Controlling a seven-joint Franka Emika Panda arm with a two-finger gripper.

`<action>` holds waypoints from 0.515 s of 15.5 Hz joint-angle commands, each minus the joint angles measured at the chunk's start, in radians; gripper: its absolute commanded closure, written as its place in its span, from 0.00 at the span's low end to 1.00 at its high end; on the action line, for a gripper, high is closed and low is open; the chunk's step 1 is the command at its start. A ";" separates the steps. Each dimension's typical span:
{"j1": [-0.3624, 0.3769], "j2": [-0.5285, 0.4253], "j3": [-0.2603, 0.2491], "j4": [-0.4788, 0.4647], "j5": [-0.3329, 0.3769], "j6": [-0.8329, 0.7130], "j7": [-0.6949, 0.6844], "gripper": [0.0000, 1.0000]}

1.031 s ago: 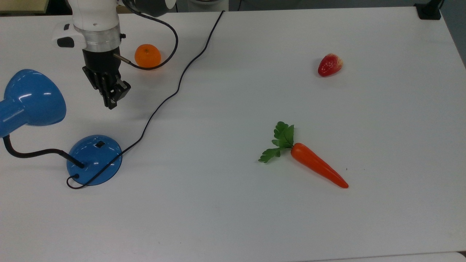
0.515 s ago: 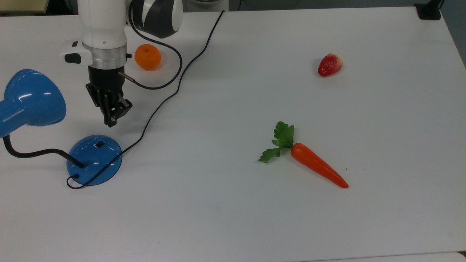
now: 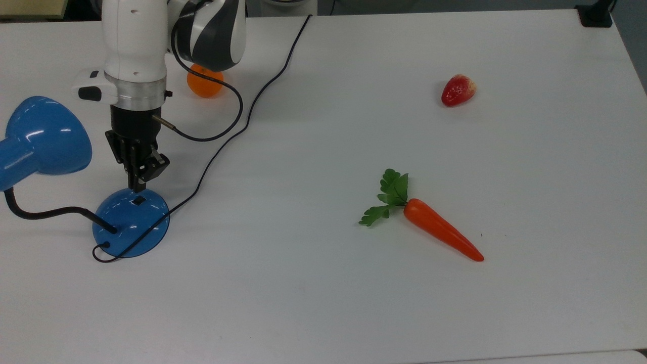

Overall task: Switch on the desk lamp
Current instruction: 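Press down on the switch on the lamp base with the gripper fingers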

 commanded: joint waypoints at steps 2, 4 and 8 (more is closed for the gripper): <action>-0.004 0.056 -0.002 0.041 -0.004 0.018 -0.007 0.86; -0.005 0.061 -0.002 0.055 -0.004 0.017 -0.007 0.86; -0.009 0.064 -0.002 0.053 -0.002 0.015 -0.007 0.87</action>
